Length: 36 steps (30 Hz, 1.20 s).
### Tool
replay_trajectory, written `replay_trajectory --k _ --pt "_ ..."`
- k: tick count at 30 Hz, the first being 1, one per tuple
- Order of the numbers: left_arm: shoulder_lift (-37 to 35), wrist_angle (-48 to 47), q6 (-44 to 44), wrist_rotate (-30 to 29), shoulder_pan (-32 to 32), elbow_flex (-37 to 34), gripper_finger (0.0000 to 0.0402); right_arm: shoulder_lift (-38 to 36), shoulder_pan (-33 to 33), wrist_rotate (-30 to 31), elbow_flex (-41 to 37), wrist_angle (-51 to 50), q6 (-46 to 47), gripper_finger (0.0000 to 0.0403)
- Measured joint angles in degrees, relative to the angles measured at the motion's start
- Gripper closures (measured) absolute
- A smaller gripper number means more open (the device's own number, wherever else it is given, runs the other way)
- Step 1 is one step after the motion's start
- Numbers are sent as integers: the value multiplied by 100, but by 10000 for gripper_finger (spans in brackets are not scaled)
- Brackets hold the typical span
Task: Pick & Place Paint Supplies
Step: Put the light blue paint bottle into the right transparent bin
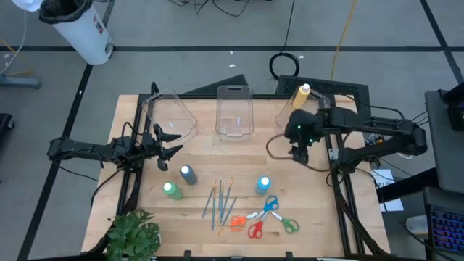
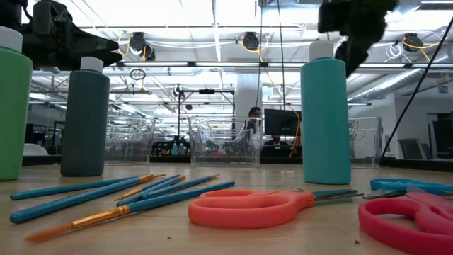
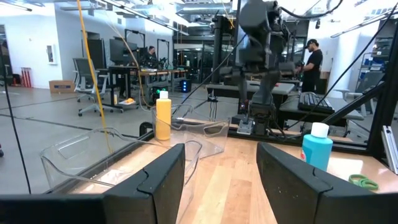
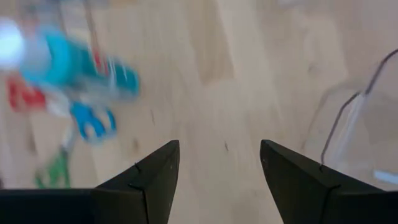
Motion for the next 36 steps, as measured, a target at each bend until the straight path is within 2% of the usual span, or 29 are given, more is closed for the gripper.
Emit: replay_trajectory --k 9,13,18,25,33,36 --pt "-1 2 0 0 0 0 194 77 487 -4 -738 -126 -748 188" --pt "-1 0 0 0 1 0 195 73 754 0 -1150 372 -756 188" --pt "-2 0 0 0 2 0 194 75 1117 -5 -1740 1565 -358 188" --pt "-1 0 0 0 0 0 194 -14 1623 -5 -2360 3142 -348 188" --pt "-2 0 0 0 1 0 195 -726 1871 6 -3065 5123 -408 188" --pt "-1 1 0 0 1 0 195 -1070 1873 5 -3616 6421 -536 188"
